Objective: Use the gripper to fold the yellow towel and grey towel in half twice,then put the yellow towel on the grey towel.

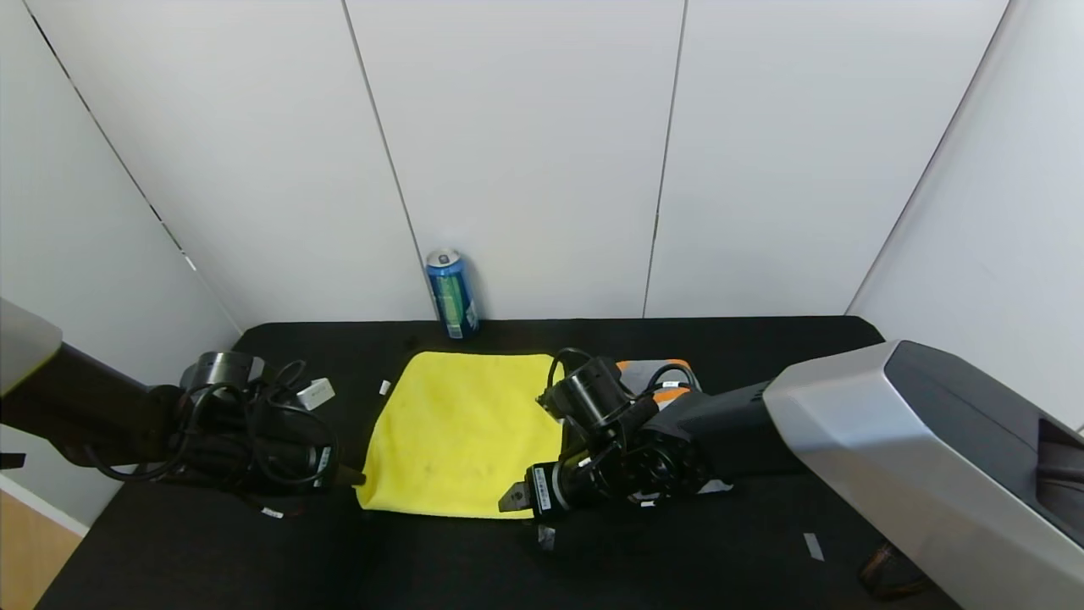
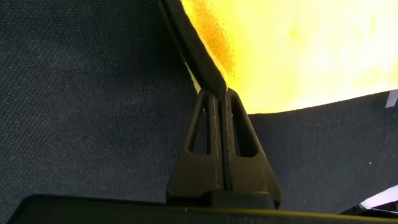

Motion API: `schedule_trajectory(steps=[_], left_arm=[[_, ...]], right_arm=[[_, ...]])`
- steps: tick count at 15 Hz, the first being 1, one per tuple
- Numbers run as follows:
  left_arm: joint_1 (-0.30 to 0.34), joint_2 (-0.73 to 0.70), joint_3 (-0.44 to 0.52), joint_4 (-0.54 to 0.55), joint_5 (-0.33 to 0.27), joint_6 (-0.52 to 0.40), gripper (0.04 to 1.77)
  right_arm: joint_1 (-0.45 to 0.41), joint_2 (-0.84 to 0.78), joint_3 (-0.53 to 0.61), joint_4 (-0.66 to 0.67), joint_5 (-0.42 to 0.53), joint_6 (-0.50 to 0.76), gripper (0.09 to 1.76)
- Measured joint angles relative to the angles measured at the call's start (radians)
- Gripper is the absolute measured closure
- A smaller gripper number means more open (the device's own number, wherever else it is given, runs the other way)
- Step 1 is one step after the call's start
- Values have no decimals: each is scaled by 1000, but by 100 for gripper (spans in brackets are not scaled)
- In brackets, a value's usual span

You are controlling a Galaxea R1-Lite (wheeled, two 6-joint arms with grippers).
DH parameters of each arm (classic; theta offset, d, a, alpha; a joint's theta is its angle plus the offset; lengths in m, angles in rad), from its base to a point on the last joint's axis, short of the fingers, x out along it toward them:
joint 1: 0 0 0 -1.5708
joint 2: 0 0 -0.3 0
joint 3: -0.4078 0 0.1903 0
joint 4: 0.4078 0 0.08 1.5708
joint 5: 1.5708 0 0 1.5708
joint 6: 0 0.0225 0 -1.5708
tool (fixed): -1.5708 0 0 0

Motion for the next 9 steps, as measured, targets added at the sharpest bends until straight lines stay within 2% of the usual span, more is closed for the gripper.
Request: schedule_trajectory(steps=[8,9], left_arm=[[0,-7,6,0,0,0,171],[0,-8,6,0,0,0,171]], right_arm=[[19,43,-49,-1,2,1,14],[19,45,-49,-1,1,1,24]])
